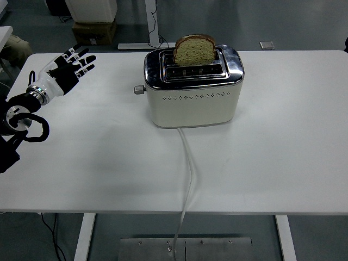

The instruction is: Press down toaster

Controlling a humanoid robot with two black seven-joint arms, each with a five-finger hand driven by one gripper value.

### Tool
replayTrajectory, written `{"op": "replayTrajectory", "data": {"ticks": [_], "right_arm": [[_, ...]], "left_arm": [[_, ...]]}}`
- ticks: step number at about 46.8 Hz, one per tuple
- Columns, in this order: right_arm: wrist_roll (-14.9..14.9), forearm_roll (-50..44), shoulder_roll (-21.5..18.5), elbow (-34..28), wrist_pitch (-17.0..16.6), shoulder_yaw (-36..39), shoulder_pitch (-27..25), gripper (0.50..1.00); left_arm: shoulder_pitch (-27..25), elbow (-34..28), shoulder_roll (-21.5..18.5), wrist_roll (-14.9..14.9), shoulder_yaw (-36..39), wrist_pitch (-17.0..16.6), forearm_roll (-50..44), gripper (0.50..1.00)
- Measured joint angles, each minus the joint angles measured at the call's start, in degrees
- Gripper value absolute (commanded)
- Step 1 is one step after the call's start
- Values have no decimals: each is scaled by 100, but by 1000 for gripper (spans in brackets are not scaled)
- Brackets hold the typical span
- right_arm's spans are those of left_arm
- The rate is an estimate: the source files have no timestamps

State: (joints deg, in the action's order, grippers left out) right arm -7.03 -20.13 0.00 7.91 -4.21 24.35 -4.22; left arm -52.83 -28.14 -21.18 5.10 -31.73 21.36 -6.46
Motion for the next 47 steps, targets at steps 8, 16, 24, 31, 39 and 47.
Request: {"op": "replayTrajectory", "data": {"ticks": [8,16,24,31,39,47], "right_arm": [[0,0,0,0,-1,0,0,1000],[0,0,0,0,-1,0,0,1000],[0,0,0,0,-1,0,0,1000],[0,0,0,0,-1,0,0,1000],[0,0,0,0,-1,0,-1,1000],[0,0,0,0,0,0,0,1000]], "left_arm": [[25,0,0,114,0,0,3,1000],[35,0,0,215,1,0,5,1000],[36,0,4,228,1,0,-2,1000],[36,1,9,228,1,0,-4,1000],[37,1,35,230,1,0,-4,1000],[79,0,36,232,0,0,-4,1000]]}}
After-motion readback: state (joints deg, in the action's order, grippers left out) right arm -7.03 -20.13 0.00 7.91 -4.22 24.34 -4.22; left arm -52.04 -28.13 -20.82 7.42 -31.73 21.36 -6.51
